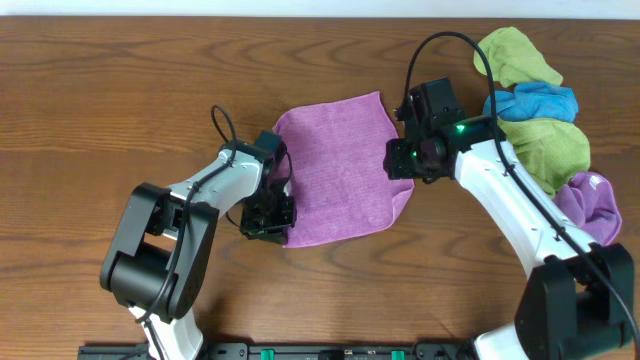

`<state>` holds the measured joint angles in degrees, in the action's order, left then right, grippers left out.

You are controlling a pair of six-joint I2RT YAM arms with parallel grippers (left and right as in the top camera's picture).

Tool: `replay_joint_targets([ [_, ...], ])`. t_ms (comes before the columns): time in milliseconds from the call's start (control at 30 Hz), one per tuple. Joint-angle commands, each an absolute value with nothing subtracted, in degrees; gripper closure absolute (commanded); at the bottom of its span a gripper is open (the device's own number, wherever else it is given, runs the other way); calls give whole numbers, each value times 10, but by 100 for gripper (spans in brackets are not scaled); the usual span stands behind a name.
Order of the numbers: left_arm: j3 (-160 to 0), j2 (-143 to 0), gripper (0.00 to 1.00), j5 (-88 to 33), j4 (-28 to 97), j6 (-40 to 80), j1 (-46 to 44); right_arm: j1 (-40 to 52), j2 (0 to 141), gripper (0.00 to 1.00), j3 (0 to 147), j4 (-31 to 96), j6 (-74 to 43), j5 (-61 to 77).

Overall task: Fold the cloth
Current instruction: 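Lay the cloth flat and release it from both grippers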

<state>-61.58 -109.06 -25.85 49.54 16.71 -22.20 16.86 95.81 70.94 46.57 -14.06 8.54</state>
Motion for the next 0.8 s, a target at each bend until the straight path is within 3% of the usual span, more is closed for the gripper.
replay_joint_targets([
  [0, -611, -1096, 94, -173, 507, 176, -220, 173, 947, 54, 710, 465, -148, 85],
  [600, -611, -1096, 94, -126, 528, 172, -119, 173, 947, 55, 710, 475, -158, 84],
  [767, -621, -1090, 94, -176, 546, 149, -107, 173, 927, 46, 710, 476, -159, 156],
])
